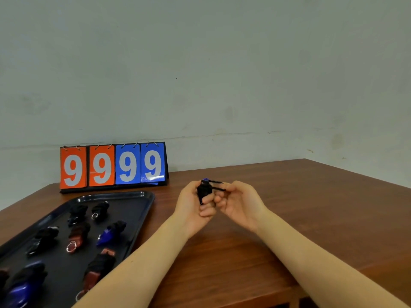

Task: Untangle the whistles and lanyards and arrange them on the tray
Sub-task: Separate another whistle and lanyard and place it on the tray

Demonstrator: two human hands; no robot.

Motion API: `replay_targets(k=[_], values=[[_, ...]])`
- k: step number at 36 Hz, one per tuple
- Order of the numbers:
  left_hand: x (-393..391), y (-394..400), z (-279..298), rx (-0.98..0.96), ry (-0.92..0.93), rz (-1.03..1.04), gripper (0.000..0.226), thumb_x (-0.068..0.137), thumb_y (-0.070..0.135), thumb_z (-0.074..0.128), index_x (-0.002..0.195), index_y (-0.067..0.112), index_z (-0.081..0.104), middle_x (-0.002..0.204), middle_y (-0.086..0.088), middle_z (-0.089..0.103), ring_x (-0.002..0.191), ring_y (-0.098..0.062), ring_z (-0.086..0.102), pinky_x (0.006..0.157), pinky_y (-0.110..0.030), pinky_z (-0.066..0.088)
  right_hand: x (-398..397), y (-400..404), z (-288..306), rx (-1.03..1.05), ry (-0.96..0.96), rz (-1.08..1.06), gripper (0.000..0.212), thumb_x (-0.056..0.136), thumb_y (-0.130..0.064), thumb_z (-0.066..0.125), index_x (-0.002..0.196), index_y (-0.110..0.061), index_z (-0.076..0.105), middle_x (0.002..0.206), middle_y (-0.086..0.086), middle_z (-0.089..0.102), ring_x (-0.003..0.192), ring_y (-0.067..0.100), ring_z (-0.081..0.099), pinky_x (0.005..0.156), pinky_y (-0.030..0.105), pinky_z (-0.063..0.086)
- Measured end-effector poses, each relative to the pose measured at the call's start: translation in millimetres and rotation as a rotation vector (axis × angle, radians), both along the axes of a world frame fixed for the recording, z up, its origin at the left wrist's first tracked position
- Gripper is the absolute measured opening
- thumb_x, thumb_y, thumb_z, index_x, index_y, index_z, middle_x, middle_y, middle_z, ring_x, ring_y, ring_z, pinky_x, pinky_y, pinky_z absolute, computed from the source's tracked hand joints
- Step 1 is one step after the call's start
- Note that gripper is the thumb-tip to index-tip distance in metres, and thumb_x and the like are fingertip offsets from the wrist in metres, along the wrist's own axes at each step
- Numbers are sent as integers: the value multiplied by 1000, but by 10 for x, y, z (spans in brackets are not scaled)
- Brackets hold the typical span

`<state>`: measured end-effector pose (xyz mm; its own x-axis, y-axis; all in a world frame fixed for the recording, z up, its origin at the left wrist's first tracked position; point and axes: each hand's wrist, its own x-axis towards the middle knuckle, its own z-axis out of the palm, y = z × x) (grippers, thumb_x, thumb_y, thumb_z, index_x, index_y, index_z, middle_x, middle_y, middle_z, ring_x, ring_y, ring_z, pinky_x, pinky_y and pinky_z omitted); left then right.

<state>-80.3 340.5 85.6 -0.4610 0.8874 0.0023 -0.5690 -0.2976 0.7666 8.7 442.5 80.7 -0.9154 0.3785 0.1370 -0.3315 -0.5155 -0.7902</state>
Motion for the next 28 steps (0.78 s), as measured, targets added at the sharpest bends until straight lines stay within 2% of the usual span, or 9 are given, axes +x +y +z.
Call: replay_targets(k=[3,5,8,11,13,19,22,25,28], values=[[-35,3,-36,2,-13,-30,49,97,30,35,81,-8,63,50,1,31,36,-7,23,36,-18,12,28,-26,19,-10,16,31,7,77,-14,40,73,-10,45,68,7,45,60,16,50,54,21,47],[-54,4,-46,2,-19,-43,54,97,31,35,79,-9,66,50,1,31,36,-7,23,36,-18,12,39,-31,27,21,18,34,12,79,-16,41,67,-13,41,66,5,43,59,16,49,54,21,46],[-46,-15,-8,19,-17,-70,51,97,39,40,87,-5,63,53,1,29,38,-7,22,35,-17,13,37,-19,37,96,17,-39,20,90,-11,38,71,-11,46,67,5,46,61,16,52,56,22,47],[-29,-32,23,19,9,-103,42,91,50,53,87,8,52,54,3,28,38,-7,23,35,-16,13,48,16,44,109,25,-146,15,94,-8,46,82,-7,55,70,6,57,67,18,59,62,25,47],[-19,-27,17,-12,49,-101,38,85,47,60,82,12,47,53,5,27,37,-6,23,34,-16,13,54,40,36,141,37,-165,13,95,-8,49,88,-5,59,75,7,64,74,18,62,66,26,48],[-15,-2,-32,-97,160,81,31,94,42,52,91,11,52,52,4,30,39,-6,23,36,-16,17,28,55,2,279,46,-220,11,95,-8,53,89,-7,63,87,6,71,83,14,67,68,22,50],[3,17,-48,-111,209,140,35,95,40,54,110,9,55,58,1,39,45,-8,27,37,-17,23,15,80,8,211,58,-204,9,94,-7,53,94,-4,62,83,4,67,72,10,63,60,18,48],[32,28,-52,-129,199,151,33,97,38,52,115,10,55,59,1,42,47,-8,28,37,-17,24,7,102,19,139,82,-163,9,95,-6,51,88,-5,57,76,2,59,57,6,51,48,16,40],[13,26,-51,-124,139,149,32,99,35,48,119,11,54,56,2,39,43,-7,26,35,-16,23,8,90,26,222,62,-192,16,96,-7,48,80,-9,51,69,0,51,51,7,41,47,18,33]])
